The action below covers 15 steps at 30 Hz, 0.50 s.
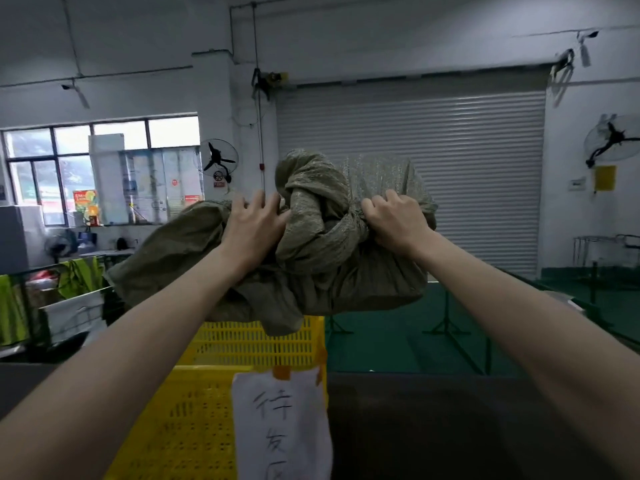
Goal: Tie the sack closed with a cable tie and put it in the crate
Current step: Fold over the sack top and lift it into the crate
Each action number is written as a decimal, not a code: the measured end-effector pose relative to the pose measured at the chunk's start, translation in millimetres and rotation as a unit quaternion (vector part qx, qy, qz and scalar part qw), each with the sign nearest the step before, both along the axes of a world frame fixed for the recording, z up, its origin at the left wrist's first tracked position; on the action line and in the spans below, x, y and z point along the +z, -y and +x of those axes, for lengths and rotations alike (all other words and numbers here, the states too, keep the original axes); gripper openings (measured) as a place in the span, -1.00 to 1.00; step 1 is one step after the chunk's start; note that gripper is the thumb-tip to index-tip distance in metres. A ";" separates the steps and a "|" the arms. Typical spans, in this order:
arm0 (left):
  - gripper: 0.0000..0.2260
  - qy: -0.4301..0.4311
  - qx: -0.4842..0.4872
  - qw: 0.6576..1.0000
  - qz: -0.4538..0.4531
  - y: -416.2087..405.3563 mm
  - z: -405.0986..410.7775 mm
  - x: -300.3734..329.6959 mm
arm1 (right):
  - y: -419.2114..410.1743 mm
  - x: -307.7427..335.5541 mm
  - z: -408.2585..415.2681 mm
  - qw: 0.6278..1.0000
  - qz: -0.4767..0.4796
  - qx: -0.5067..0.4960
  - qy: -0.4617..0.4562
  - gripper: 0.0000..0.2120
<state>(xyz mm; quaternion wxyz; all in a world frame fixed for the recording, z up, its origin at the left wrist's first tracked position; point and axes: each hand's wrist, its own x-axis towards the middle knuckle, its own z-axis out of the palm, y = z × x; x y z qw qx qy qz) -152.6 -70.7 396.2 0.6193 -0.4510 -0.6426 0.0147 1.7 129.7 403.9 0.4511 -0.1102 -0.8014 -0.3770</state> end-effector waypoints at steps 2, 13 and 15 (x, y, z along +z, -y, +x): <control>-0.73 0.001 0.012 1.000 -0.002 25.3 -26.8 -3.3 | 22.5 -1.2 -29.8 1.000 0.016 0.003 0.004 -0.79; -0.68 0.036 0.011 0.999 -0.006 139.5 -172.6 -40.6 | 119.3 -35.8 -195.7 0.996 0.028 0.027 0.080 -0.83; -0.68 0.058 0.016 0.998 -0.009 144.4 -191.0 -52.4 | 125.5 -43.4 -213.5 0.994 0.005 0.022 0.109 -0.82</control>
